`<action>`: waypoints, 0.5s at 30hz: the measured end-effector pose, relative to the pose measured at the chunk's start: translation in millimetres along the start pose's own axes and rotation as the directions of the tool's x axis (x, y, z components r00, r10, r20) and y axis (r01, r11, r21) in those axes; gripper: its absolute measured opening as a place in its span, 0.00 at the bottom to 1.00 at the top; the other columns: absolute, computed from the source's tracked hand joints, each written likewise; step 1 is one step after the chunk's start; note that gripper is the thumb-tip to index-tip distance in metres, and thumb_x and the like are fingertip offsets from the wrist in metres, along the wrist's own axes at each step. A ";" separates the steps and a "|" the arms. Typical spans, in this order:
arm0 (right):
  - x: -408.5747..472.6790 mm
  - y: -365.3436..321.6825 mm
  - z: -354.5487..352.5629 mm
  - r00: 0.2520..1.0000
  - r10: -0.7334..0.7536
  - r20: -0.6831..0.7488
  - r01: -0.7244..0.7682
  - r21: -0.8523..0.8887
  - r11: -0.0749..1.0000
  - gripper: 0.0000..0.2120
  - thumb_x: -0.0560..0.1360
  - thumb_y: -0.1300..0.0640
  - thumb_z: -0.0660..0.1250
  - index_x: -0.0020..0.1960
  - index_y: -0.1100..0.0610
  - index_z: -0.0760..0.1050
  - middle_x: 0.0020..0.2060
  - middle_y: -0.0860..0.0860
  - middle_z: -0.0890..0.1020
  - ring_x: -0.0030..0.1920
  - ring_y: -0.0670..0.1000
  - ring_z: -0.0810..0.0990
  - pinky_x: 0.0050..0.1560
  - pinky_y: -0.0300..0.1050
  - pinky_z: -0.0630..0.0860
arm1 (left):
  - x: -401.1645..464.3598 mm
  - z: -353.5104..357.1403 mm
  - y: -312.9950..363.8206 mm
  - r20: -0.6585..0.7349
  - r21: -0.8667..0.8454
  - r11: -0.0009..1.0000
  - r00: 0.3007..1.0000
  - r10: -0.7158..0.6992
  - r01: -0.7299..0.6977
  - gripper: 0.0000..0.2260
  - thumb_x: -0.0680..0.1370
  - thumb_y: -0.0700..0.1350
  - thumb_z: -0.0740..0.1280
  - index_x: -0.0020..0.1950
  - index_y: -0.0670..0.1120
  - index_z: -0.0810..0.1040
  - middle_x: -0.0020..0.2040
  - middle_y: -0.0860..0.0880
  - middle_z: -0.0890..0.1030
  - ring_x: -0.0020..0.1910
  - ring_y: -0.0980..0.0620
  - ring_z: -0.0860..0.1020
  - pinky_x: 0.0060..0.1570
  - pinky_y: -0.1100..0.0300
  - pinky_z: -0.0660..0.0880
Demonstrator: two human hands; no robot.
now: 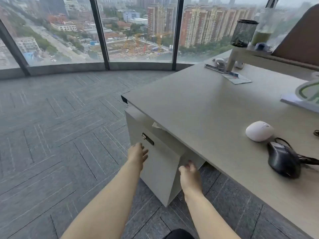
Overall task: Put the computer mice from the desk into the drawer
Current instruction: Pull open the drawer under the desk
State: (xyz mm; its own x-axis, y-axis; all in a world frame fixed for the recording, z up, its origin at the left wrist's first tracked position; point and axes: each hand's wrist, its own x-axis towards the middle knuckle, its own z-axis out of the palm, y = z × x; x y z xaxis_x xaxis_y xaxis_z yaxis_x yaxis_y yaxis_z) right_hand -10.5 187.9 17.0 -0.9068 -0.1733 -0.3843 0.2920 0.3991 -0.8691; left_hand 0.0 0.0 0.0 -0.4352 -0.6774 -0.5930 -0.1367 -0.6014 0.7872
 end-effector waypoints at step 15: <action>3.5 4.0 14.5 0.995 -0.100 -0.005 0.099 -0.073 0.992 0.11 0.73 0.66 0.60 0.44 0.58 0.80 0.39 0.48 0.86 0.39 0.51 0.81 0.35 0.37 0.73 | 62.4 27.2 0.7 -0.139 0.014 0.999 0.990 0.033 -0.032 0.05 0.77 0.39 0.62 0.47 0.38 0.75 0.51 0.35 0.77 0.48 0.40 0.77 0.36 0.46 0.80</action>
State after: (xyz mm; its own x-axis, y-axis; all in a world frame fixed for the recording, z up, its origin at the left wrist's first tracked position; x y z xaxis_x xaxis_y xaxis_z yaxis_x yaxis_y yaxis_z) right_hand -8.0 175.8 7.7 -0.9331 -0.2075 -0.2937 0.1775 0.4448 -0.8779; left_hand -51.4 -31.2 -31.8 -0.3113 -0.7495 -0.5843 -0.1350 -0.5737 0.8079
